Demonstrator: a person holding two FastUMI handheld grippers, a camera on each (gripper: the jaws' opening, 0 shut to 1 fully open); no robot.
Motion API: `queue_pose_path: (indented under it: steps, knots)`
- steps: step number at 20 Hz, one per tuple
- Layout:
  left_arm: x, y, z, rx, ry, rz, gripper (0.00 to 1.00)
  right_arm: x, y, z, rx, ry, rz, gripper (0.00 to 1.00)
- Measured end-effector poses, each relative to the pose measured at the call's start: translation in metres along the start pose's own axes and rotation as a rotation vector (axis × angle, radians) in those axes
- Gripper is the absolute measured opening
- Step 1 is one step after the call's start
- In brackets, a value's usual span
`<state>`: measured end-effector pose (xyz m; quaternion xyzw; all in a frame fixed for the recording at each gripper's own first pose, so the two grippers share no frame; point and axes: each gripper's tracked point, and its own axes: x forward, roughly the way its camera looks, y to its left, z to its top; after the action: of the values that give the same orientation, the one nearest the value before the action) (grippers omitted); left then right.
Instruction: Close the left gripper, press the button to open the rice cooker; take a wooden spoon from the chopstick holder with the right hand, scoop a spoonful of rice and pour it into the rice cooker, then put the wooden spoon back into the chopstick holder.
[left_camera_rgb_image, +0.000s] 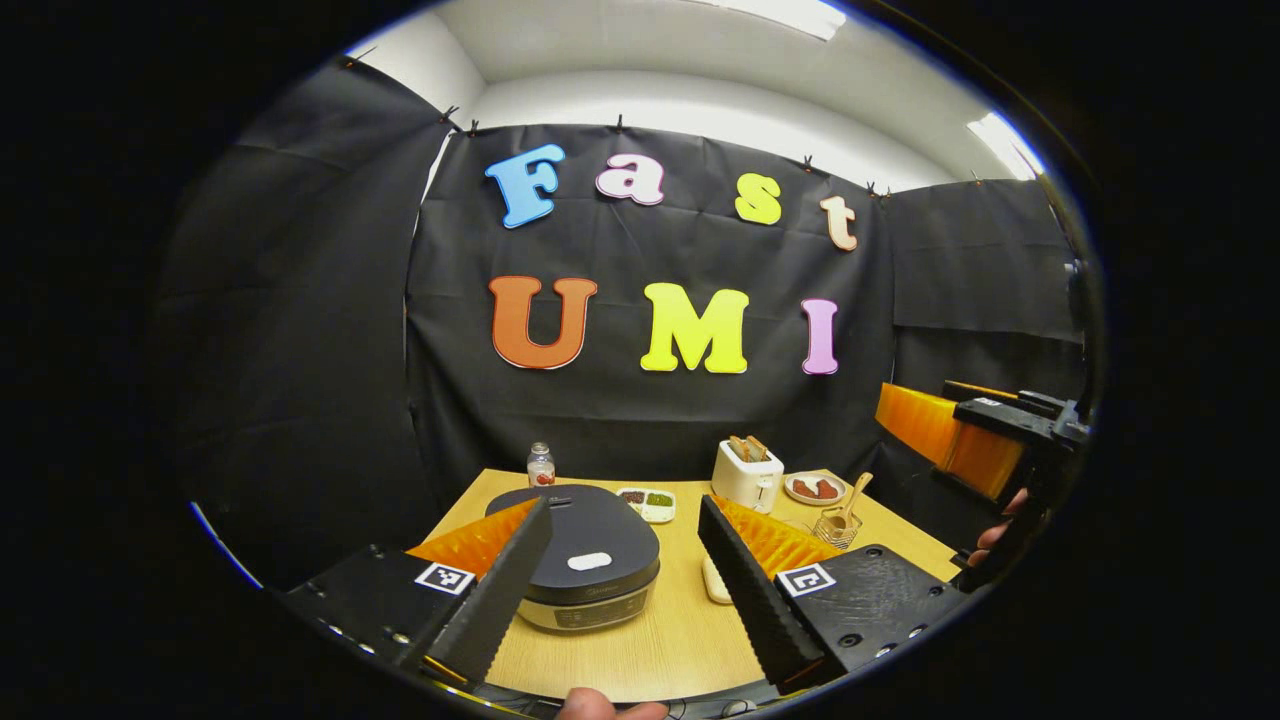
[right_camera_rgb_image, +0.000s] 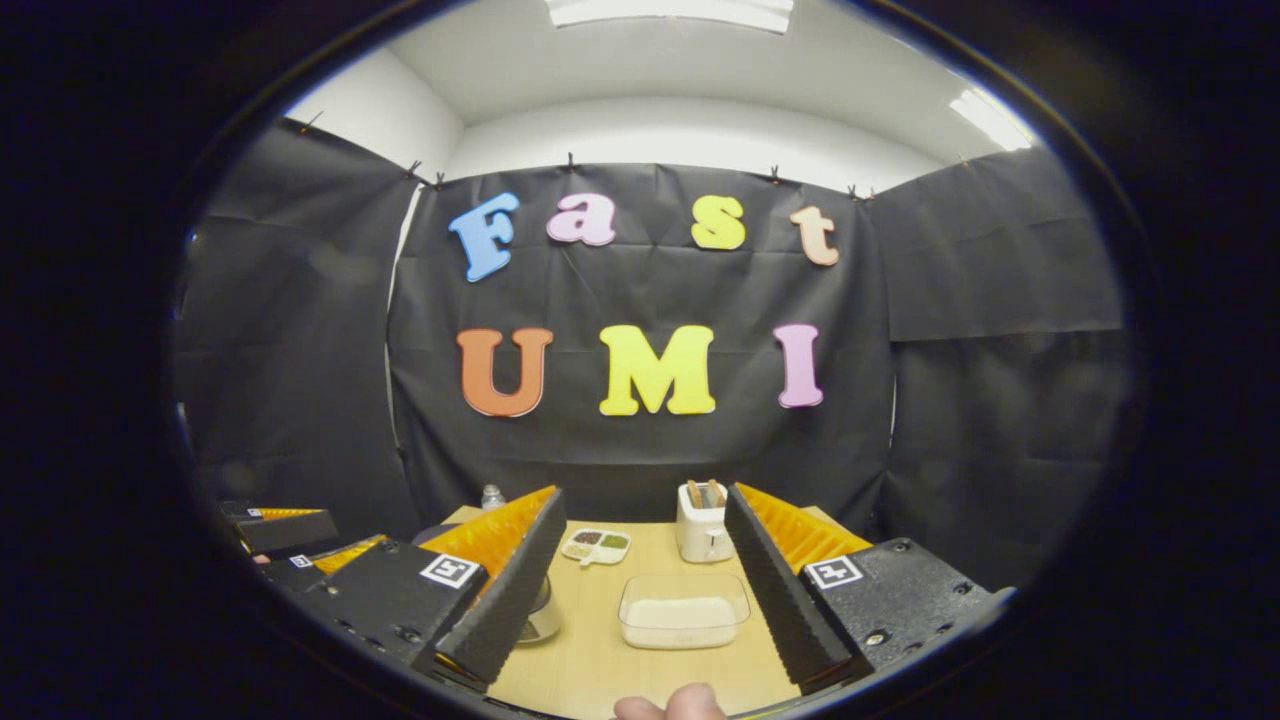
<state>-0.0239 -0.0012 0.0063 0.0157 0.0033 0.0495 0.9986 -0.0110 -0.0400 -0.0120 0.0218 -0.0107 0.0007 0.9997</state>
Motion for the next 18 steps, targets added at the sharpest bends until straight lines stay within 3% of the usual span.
queue_pose_path:
  steps: [5, 11, 18]
  knots:
    - [-0.002, -0.003, 0.016, -0.015, -0.041, 0.049, 0.94, 0.002, -0.026, -0.003, 0.016, 0.013, -0.027, 1.0]
    - [0.016, -0.017, 0.029, -0.017, -0.072, 0.045, 0.94, 0.014, -0.068, -0.012, 0.032, 0.023, -0.056, 1.0]
    - [0.058, -0.032, -0.016, -0.051, 0.107, 0.114, 0.95, 0.068, -0.142, -0.025, 0.027, 0.01, -0.063, 1.0]
